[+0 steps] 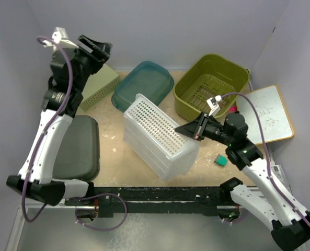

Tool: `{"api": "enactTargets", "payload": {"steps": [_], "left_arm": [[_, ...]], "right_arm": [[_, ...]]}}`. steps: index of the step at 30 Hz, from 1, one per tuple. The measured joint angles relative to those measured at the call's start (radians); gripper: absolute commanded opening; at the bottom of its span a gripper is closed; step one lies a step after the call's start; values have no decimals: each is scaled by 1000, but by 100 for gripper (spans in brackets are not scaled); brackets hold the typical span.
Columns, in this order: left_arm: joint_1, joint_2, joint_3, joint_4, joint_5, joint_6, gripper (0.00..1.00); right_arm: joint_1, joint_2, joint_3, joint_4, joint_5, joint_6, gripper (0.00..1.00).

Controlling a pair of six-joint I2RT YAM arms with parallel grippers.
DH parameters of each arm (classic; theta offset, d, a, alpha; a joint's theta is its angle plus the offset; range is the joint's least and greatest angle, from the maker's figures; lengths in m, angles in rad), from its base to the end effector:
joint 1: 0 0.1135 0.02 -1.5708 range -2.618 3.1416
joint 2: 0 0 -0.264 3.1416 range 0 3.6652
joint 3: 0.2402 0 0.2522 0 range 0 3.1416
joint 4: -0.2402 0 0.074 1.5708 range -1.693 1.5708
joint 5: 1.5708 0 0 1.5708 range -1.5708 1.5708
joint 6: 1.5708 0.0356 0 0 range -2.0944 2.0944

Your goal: Turn the large container upside down

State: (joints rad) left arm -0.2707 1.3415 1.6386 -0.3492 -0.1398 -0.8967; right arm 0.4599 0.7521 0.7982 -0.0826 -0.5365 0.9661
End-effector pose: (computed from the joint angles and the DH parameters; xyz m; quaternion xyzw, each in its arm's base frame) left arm 0.2767 -0.0716 0.4940 -0.2685 0.6736 -0.3362 0.6010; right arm 0.1476 0.0934 0.3613 -0.0043 0.7181 0.5821 0.3814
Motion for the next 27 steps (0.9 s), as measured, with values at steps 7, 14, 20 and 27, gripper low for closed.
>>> {"api": "enactTargets", "payload": {"steps": [7,14,20,27], "left_arm": [[0,-127,-1,18,-29,-2,67],[0,-130,-37,12,-29,-9,67],[0,-157,-50,-9,-29,-9,67],[0,-216,-82,-11,-32,-9,67]], "right_arm": [[5,46,-195,278,53,259,0],[96,73,-328,447,216,433,0],[204,101,-395,520,349,537,0],[317,209,-423,592,507,623,3]]}}
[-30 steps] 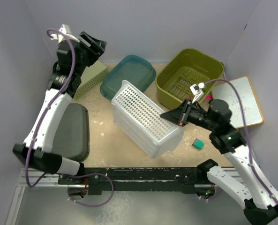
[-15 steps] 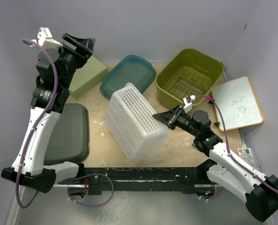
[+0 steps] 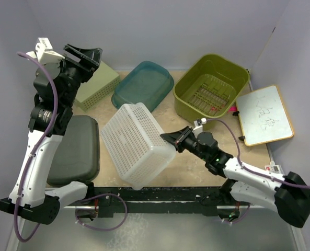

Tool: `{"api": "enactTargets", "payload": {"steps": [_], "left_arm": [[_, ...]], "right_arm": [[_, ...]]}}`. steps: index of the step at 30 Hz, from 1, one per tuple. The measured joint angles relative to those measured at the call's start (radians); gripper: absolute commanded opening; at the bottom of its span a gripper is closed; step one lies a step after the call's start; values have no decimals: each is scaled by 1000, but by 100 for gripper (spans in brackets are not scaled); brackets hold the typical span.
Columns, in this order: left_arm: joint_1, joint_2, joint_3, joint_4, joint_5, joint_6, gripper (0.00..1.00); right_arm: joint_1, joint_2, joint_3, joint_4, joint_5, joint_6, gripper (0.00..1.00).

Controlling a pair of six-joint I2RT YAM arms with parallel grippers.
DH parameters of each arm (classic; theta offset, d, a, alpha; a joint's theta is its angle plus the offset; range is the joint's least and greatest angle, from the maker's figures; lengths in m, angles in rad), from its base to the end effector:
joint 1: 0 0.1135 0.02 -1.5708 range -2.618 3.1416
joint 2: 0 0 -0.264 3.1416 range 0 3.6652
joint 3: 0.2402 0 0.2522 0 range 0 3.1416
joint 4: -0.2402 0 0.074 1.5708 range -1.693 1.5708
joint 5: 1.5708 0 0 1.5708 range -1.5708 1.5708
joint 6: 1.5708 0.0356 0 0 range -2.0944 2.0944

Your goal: Turn the large container upside down

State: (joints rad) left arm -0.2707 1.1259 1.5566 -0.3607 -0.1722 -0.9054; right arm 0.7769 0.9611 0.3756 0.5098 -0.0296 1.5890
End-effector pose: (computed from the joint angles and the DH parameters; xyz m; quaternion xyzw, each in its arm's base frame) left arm 0.2066 -0.0510 0.5162 -0.2718 0.6259 -0.3555 0.6388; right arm 0.1529 0.1518 0.2363 0.2804 0.6776 0.6334 0.2470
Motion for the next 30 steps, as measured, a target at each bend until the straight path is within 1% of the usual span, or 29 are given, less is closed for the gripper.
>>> {"api": "enactTargets", "payload": {"steps": [1,2,3,4,6,7,9,12,16,21,23,27,30], "left_arm": [[0,-3,-5,-1,0,0,66],[0,-5,-12,0,0,0,66],[0,-6,-16,-1,0,0,66],[0,-5,-21,-1,0,0,67],[0,-4,-30,-1,0,0,66],[0,-4,-34,-2,0,0,66],[0,0,-34,-2,0,0,66],[0,0,-34,-2,0,1,66],[0,0,-34,-2,1,2,66],[0,1,-42,-1,6,8,66],[0,6,-48,-2,15,9,66],[-8,35,-50,-16,39,21,65],[-66,58,-48,-58,7,61,65]], "right_arm": [[16,30,1,19,14,6,7],[29,64,7,35,21,9,14],[39,100,19,43,26,11,19],[49,137,36,47,33,13,27],[64,198,71,44,47,11,52],[72,229,87,37,47,2,62],[84,269,91,26,47,-12,77],[92,297,100,-45,56,-57,91],[93,254,144,-182,105,-127,99],[93,113,213,-358,208,-266,100],[93,84,291,-465,276,-375,100],[87,101,513,-682,448,-598,100],[29,166,710,-821,533,-729,100]]}}
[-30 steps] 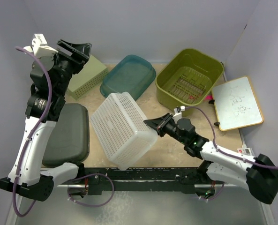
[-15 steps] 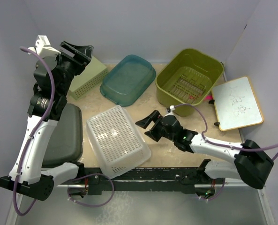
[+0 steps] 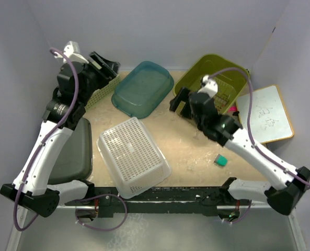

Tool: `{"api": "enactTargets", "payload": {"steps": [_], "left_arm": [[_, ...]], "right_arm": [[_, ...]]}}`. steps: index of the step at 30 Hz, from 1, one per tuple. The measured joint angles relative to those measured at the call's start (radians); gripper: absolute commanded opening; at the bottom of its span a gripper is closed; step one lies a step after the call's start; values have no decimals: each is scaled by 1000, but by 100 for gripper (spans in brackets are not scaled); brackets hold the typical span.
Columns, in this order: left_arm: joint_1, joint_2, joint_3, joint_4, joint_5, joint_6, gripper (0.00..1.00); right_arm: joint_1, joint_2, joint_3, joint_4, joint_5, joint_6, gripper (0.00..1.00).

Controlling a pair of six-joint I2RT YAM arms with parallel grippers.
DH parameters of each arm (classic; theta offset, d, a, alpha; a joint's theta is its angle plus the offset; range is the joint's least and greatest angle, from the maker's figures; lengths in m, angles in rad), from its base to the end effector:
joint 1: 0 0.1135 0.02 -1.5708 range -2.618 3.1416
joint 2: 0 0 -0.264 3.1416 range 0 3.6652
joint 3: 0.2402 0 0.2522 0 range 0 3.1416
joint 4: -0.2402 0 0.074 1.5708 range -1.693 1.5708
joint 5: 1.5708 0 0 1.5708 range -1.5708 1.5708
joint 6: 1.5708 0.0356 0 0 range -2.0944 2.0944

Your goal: Turn the large container upside down

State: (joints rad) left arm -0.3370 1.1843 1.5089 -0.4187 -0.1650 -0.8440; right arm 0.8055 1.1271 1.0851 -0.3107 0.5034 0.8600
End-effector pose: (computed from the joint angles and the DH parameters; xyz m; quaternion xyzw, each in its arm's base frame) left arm 0.2305 -0.0746 0.4828 -0.2385 0.6996 -0.3228 0.5911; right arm 0.1874 0.1703 0.3653 0.1641 0.7902 0.2724 0.5239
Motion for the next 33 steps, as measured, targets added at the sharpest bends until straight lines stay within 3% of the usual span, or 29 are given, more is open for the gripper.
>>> {"api": "enactTargets", "payload": {"steps": [6,13,16,18,25,27,30,33], "left_arm": [[-98,33,23,-82,-21,52,65],[-102,16,13,-99,-18,52,65],[-103,-3,13,-116,-19,54,65],[-103,-19,13,-129,-20,56,65],[-103,-71,-13,-151,-23,63,65],[-103,-79,-29,-153,-23,62,65],[-103,-80,-48,-153,-22,62,65],[-103,-80,-60,-154,-22,61,65]], "right_arm": [[-241,334,458,-220,34,-158,100],[-335,922,1135,-507,7,-222,100],[-369,1099,1319,-581,-16,-224,100],[-389,1142,1328,-597,-34,-227,97],[-419,1136,1238,-543,-100,-286,48],[-417,1124,1236,-521,-126,-298,40],[-414,1107,1234,-494,-157,-304,41],[-413,1082,1211,-468,-177,-305,51]]}}
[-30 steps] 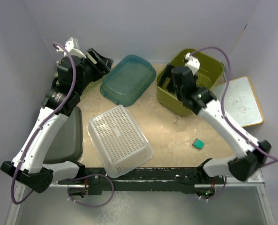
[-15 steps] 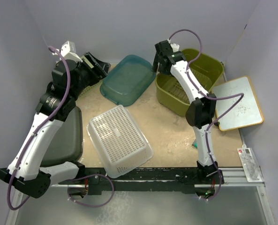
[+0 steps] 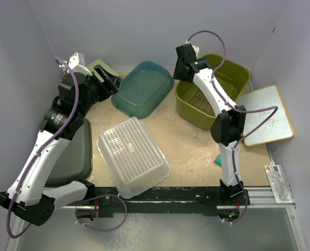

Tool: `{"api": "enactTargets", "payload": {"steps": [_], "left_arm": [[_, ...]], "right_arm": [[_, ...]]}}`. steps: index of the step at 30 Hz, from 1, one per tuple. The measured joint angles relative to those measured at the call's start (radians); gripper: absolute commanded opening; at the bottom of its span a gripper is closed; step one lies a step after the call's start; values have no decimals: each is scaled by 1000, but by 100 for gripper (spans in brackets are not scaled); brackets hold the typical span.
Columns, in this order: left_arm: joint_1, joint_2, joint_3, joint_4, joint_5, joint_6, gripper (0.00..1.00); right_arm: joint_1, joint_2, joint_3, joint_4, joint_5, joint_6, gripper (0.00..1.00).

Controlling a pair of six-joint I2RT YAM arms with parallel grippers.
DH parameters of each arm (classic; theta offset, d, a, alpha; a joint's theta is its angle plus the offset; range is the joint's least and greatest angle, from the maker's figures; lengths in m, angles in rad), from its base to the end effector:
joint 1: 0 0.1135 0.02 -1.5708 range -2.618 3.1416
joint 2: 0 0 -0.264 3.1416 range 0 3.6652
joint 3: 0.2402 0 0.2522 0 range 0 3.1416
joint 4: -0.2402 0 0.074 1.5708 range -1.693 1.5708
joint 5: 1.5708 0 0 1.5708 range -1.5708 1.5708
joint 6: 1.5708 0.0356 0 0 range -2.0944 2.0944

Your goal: Turn the large container upside down

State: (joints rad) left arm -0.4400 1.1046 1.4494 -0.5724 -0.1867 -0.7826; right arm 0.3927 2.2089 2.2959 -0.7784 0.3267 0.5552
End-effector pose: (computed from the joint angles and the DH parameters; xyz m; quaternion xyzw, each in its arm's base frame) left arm 0.1998 -0.0868 0.4640 -0.1900 0.7581 -0.2958 0.5492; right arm 0.4654 0.1804 0.3379 0.1415 0.8843 0.0608 0.4409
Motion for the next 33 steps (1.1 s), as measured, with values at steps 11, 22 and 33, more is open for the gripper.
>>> {"api": "enactTargets", "payload": {"steps": [11,22,33], "left_arm": [[0,-9,-29,2,5,-5,65],[0,-14,-59,10,25,-13,65],[0,-14,-110,51,55,-33,65]], "right_arm": [[-1,49,-19,2,-10,7,7],[-7,-180,-220,37,-33,29,0],[-5,-569,-423,141,-212,134,0]]}}
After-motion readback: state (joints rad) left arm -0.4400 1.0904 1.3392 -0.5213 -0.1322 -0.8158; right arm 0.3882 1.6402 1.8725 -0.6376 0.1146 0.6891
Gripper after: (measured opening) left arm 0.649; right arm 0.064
